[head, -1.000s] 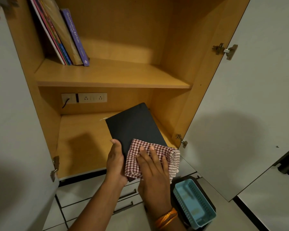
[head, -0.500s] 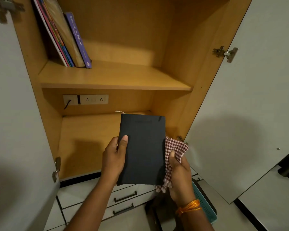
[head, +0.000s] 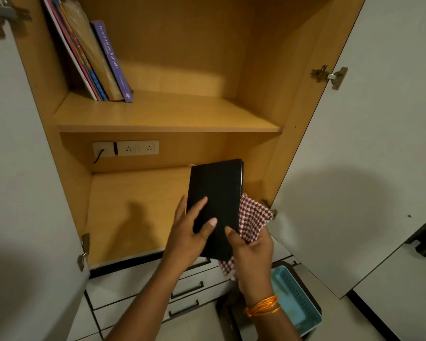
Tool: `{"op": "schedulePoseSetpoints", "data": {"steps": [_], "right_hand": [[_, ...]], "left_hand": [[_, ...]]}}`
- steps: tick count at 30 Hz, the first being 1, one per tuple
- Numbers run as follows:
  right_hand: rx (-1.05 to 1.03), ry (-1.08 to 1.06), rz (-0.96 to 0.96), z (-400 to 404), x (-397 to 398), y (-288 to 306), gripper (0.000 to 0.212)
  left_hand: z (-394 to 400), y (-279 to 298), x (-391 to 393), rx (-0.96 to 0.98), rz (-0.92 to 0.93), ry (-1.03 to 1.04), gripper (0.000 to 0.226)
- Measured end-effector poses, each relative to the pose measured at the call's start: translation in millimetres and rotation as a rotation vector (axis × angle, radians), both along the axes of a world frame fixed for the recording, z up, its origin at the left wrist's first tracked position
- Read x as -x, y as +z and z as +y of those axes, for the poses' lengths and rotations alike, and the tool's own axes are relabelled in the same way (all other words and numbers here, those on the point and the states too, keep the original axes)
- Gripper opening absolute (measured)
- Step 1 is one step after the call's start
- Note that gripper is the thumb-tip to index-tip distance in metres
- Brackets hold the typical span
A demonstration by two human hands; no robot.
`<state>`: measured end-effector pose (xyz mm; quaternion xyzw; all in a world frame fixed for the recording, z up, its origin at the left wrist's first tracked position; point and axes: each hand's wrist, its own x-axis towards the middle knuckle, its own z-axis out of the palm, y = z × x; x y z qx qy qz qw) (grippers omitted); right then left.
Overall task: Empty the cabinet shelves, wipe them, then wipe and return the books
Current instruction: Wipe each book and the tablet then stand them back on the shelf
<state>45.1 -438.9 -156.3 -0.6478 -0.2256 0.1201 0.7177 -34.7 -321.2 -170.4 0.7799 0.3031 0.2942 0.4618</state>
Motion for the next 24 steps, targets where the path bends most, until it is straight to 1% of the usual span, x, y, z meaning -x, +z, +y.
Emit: {"op": "schedulePoseSetpoints", "data": {"steps": [1,3,4,6,8,9,10,11,12,13,14,16,18,19,21,22,23,24], "right_hand": [[0.023,-0.042,-0.104,2,2,-1,0.043],[0.055,-0.118,-0.285,5,10,-1,0.046],[0.080,-0.148,-0.358,5,15,-2,0.047],[0.151,-0.192,-0.502,6,24,-8,0.044],[0.240,-0.207,-0.624,6,33,-16,0.048],[0.276,-0.198,-0.676,6,37,-20,0.050],[0.308,-0.177,-0.731,5,41,-22,0.052],[0.340,-0.150,-0.786,6,45,-22,0.054],[0.377,-0.123,-0.836,5,49,-22,0.057],[0.422,-0.097,-0.878,5,50,-22,0.060],[0.468,-0.078,-0.921,5,51,-22,0.062],[0.539,-0.043,-1.002,4,49,-21,0.062],[0.550,0.017,-1.034,5,47,-20,0.058],[0.536,0.040,-1.022,5,46,-18,0.056],[0.459,0.028,-0.908,9,43,-12,0.052],[0.413,-0.009,-0.844,11,39,-8,0.051],[0.380,-0.062,-0.821,13,33,-4,0.050],[0.372,-0.122,-0.857,14,27,-1,0.050]], "left_hand": [[-5,4,-2,0.020,0.006,-0.067,0.056],[-12,10,-5,0.098,-0.053,-0.156,0.054],[-16,13,-4,0.150,-0.112,-0.192,0.059],[-18,11,-5,0.330,-0.302,-0.249,0.079],[-18,7,-8,0.555,-0.487,-0.264,0.093],[-18,6,-11,0.703,-0.551,-0.243,0.102],[-18,8,-14,0.902,-0.592,-0.203,0.112],[-19,11,-13,1.091,-0.618,-0.166,0.113],[-19,13,-12,1.211,-0.635,-0.131,0.104],[-20,18,-8,1.261,-0.638,-0.103,0.091],[-19,20,-7,1.296,-0.669,-0.106,0.083],[-23,21,-3,1.307,-0.737,-0.119,0.086],[-27,17,-3,1.262,-0.776,-0.074,0.090],[-24,12,-3,1.248,-0.777,-0.056,0.085],[-20,4,-6,1.251,-0.755,-0.012,0.074],[-19,3,-6,1.263,-0.754,-0.006,0.078],[-20,4,-4,1.278,-0.755,0.001,0.081],[-21,7,-1,1.283,-0.759,0.006,0.081]]}}
